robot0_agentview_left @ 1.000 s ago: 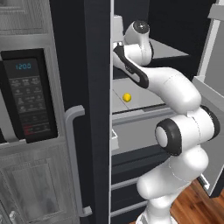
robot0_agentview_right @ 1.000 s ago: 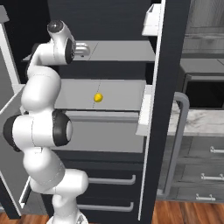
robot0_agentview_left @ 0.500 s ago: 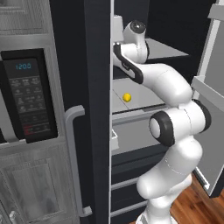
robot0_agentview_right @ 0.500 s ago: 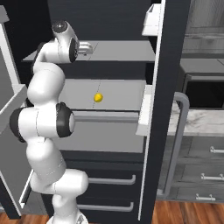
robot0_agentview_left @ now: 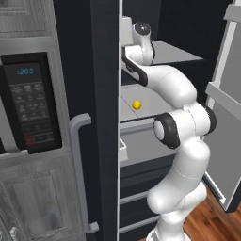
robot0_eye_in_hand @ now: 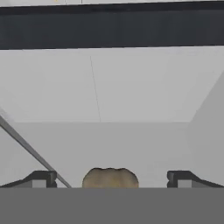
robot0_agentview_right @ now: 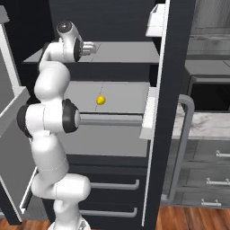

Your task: Retrieve the bottle and the shaker from the cabinet and place them next to the mixing bowl on the counter. Then add garlic from the fridge to the mixing bowl.

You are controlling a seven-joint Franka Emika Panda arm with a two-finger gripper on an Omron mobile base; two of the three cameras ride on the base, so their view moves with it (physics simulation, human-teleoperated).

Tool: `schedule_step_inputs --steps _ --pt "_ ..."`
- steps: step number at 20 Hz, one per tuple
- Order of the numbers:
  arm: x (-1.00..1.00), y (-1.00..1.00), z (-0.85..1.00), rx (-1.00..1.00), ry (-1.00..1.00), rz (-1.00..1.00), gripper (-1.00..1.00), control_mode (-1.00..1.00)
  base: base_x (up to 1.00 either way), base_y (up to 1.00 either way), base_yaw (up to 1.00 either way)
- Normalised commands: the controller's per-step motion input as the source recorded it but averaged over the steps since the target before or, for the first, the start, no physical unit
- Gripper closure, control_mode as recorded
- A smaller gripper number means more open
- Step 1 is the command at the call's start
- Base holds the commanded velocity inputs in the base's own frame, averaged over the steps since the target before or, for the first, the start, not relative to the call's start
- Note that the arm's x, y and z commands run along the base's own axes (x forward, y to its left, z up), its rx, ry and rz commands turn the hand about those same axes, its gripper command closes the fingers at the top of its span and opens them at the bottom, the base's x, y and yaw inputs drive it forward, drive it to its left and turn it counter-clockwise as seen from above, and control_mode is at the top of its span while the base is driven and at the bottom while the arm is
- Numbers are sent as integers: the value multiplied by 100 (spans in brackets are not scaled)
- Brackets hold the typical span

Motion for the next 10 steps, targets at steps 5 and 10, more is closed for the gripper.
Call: schedule_step_inputs --steps 5,10 --pt "35 11 -2 -3 0 0 -100 -100 0 0 0" --pt "33 1 -8 -1 0 0 -100 -100 0 0 0"
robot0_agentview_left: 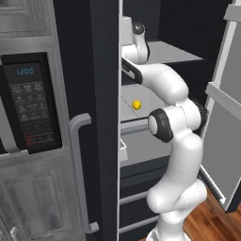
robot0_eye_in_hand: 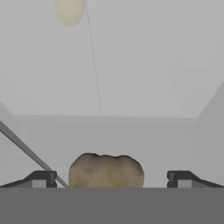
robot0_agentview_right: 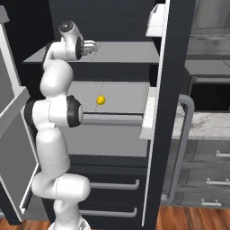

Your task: Retrieve the bottle and the shaker from the cabinet and place them next to the mixing bowl on the counter. Then add garlic from the fridge to the mixing bowl.

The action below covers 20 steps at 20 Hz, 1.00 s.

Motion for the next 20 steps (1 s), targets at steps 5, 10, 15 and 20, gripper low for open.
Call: schedule_step_inputs --steps 5,10,15,20 --pt "32 0 -9 0 0 0 -100 -100 0 0 0" --pt "9 6 -2 -2 0 0 -100 -100 0 0 0" --pt "-5 7 -3 -4 0 0 100 -100 0 0 0" --pt "-23 0 -11 0 5 0 100 -100 0 0 0"
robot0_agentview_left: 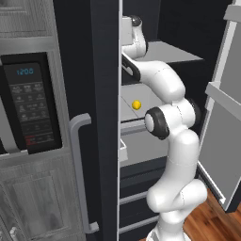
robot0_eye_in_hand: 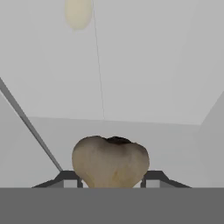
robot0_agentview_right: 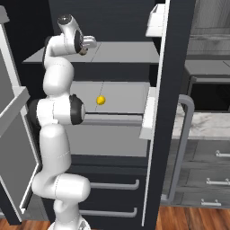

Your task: Retrieve the bottle and the shaker from the cabinet and place them next to the mixing bowl on the counter. Then add garlic from the fridge to the mixing bowl.

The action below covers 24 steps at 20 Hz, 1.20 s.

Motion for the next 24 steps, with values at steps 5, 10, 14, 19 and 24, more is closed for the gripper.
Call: schedule_step_inputs --steps 5,10,14,19,24 --pt "-21 0 -20 0 3 0 100 -100 0 0 0" --pt "-33 0 -17 0 -2 -1 100 -100 0 0 0" --pt "-74 -13 -16 0 -25 -11 100 -100 0 0 0" --pt "-91 -18 -26 0 -47 -15 100 -100 0 0 0" --pt "-85 -11 -20 2 -48 -14 100 -100 0 0 0"
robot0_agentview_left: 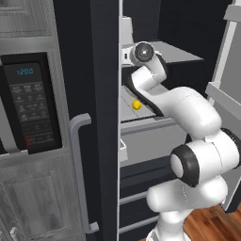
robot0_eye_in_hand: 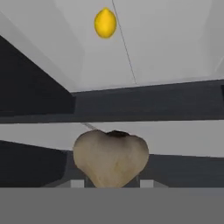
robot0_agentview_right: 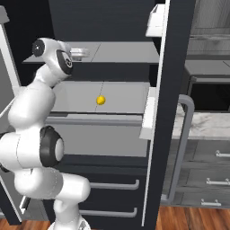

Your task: Retrieve the bottle and the shaker from the cabinet and place them next to the mixing bowl on the counter. Then add garlic from the fridge to the mixing bowl.

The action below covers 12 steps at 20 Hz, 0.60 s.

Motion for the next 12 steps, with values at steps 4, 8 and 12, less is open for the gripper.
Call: schedule_step_inputs --steps 4,8,12 --pt "-61 -20 20 17 -5 -9 100 -100 0 0 0" --pt "-54 -25 56 20 5 -10 100 -100 0 0 0" --pt "-51 -15 72 20 11 -13 100 -100 0 0 0"
